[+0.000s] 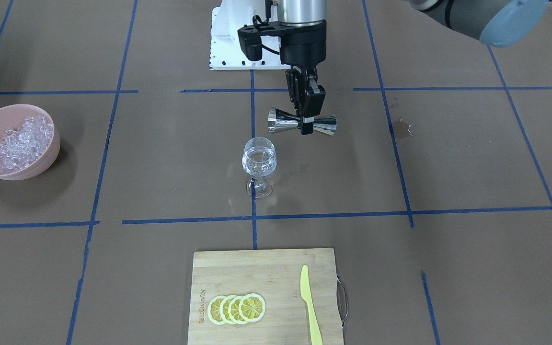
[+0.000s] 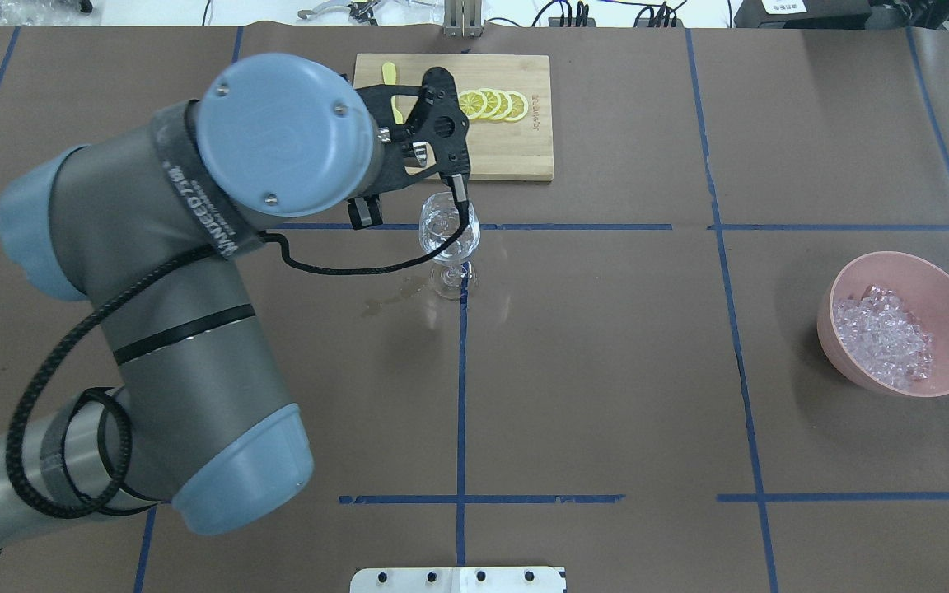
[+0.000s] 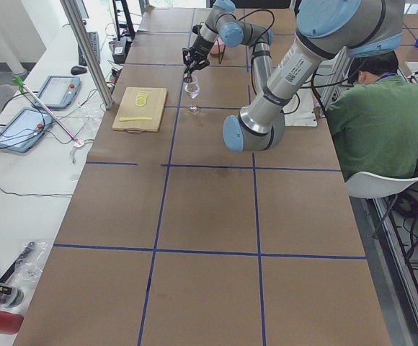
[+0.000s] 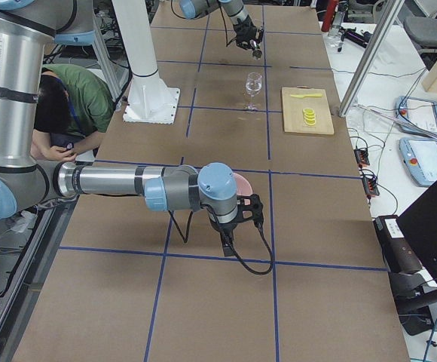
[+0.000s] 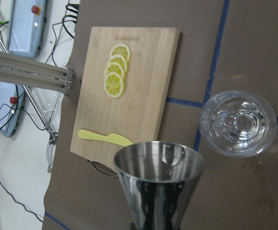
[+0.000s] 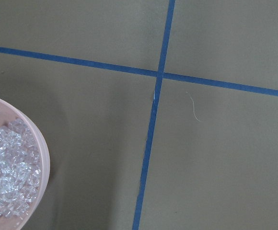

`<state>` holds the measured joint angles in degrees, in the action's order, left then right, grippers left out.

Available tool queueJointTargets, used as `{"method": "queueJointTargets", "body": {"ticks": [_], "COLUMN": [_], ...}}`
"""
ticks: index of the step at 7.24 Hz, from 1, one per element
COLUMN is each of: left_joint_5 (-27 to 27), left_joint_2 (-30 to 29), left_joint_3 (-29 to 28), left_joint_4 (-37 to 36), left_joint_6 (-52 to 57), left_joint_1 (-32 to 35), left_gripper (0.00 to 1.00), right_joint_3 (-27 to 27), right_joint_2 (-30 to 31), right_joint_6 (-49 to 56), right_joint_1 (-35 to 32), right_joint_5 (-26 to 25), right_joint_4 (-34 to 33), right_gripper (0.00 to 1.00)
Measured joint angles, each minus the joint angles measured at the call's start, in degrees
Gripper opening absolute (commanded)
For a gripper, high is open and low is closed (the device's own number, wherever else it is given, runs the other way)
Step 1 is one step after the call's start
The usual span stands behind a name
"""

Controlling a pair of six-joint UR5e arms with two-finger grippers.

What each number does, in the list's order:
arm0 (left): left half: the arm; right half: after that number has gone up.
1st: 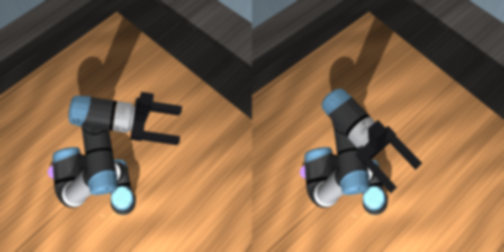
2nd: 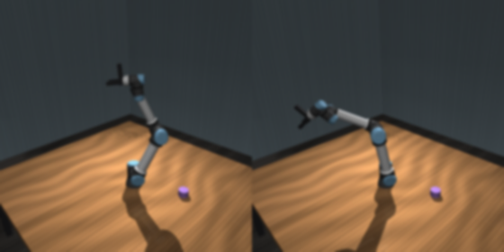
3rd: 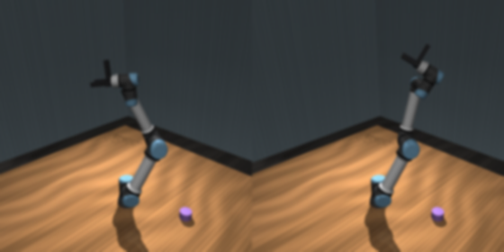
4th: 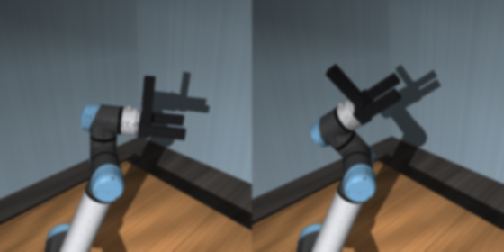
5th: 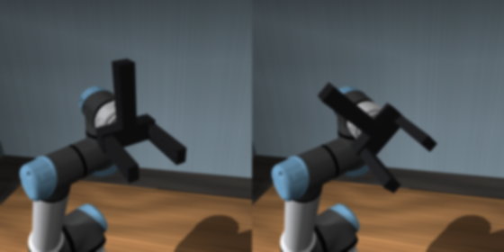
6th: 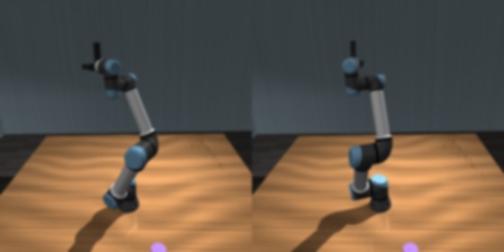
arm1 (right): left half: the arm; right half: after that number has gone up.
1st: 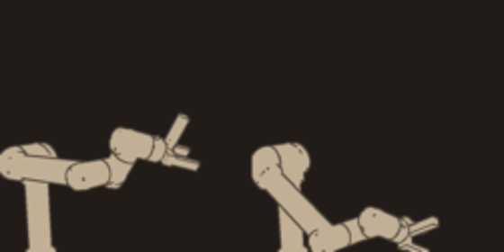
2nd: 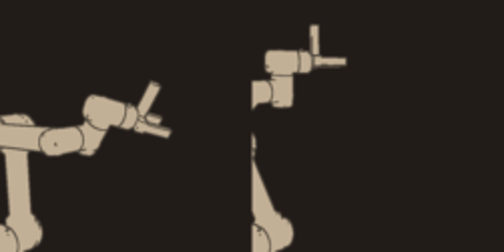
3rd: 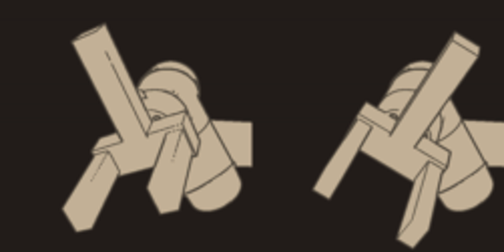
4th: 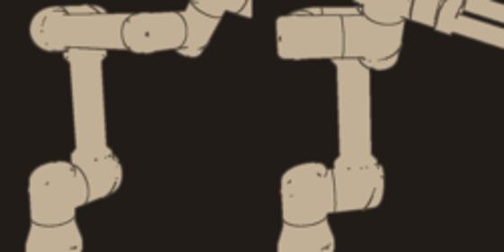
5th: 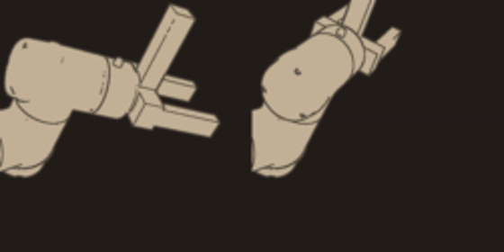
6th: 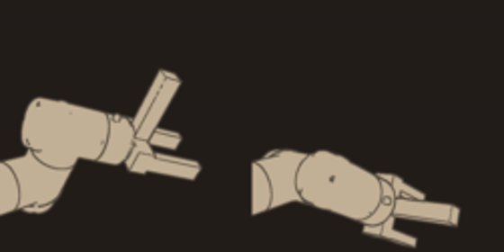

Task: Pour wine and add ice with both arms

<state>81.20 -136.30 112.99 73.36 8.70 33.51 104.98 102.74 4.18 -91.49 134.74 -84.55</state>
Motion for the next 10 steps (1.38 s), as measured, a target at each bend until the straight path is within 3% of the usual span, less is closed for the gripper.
{"method": "queueJointTargets", "body": {"ticks": [3,5,6,8,10], "left_joint_5": [5.6,7.9,8.0,3.1,-7.5], "left_joint_2": [12.5,20.9,27.5,42.8,50.6], "left_joint_3": [2.3,3.5,4.1,2.3,-1.9], "left_joint_4": [19.6,30.7,39.7,64.6,80.2], "left_joint_6": [-9.2,-23.3,-28.0,-34.4,-42.0], "left_joint_1": [5.6,7.4,7.6,7.7,7.0], "left_gripper": [0.00,0.00,0.00,0.00,0.00], "right_joint_3": [0.0,0.2,0.4,0.7,0.8], "right_joint_2": [0.0,0.3,0.5,0.9,1.1], "right_joint_6": [0.0,0.0,0.0,0.0,0.0], "right_joint_1": [0.0,0.0,0.0,-0.1,-0.5], "right_joint_5": [0.0,0.0,0.0,0.0,0.0], "right_joint_4": [0.0,0.1,0.1,0.1,0.1], "right_gripper": [1.00,1.00,1.00,1.00,1.00]}}
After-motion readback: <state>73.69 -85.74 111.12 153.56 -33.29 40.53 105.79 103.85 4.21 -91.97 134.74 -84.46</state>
